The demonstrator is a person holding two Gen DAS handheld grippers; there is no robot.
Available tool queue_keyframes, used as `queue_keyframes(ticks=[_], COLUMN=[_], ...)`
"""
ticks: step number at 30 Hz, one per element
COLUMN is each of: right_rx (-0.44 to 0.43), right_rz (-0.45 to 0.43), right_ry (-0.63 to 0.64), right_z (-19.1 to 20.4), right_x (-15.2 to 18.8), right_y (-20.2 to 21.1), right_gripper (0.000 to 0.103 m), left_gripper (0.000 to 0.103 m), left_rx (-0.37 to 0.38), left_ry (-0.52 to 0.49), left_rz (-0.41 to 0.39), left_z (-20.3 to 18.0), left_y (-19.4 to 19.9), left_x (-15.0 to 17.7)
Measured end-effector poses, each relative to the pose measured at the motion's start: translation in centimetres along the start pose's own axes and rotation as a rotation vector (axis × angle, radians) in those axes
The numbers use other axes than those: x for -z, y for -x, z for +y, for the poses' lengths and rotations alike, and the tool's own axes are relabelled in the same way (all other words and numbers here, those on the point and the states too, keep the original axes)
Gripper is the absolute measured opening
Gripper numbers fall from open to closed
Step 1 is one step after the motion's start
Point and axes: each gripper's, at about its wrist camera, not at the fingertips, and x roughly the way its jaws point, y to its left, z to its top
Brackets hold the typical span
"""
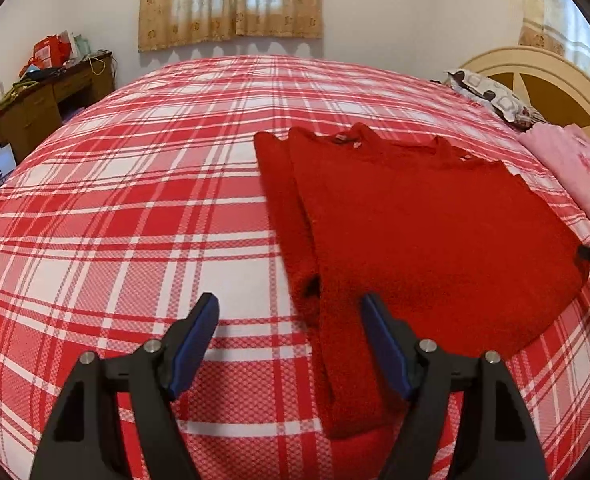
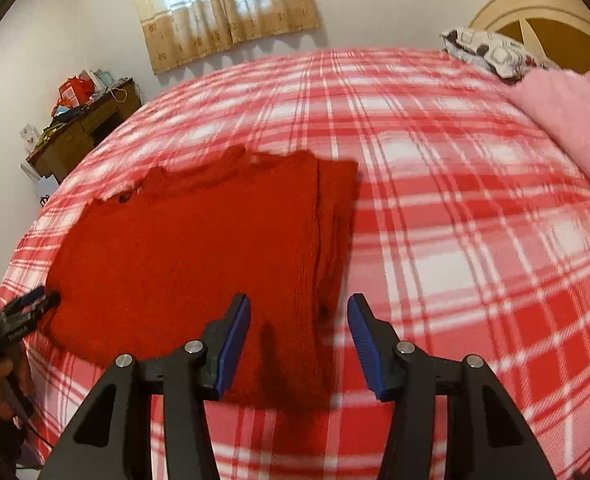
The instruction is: Fold small clothes
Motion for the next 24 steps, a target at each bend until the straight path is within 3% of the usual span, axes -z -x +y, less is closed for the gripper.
queue_keyframes(ticks=[3,6,10,14,15,18,21,24], right_rx=[-0.012,0.032,0.038,0.112,0.111,0.133,0.162,0.16], right_rz=[0.007,0.02,0.085,0.138,0.135,0.1,0.072,0.109], right_ry=[0.01,0.053,0.019,0.039,0.042,0.067,0.058,0.033], right_z=[0.5,1.6,1.6,1.5,1.4,1.7,1.4,0.6], right_x=[-2.0,-4.0,-5.9,-6.1,-6.0,-6.0,-6.0,-5.8], right_y=[-1.5,-3.6,-7.2,-10.1,-10.2,-9.3,-8.6,-9.7], right_gripper=[0.052,0.05,0.047,0.024,0.023,0.005,0.004,0.004], left_gripper=[0.081,0.084,0.087,0.089,0.089,0.089,0.091,0.091], left_rx=[-0.002,-0.002,-0.003,0.011,0.013,0.022,0.022,0.02], left_ry=[0.008,0.015,0.024,0.037,0.039,0.044,0.045,0.041], left_rz=[0.002,0.006,0.006,0.012,0.012,0.011,0.01,0.007], left_z=[0.0,-0.1,0.1,0.3,0.3,0.4,0.4,0.3], left_y=[-0.3,-0.6,-0.8,-0.9,-0.9,-0.9,-0.9,-0.9], left_x=[0.2,0.2,0.2,0.3,0.3,0.3,0.4,0.4])
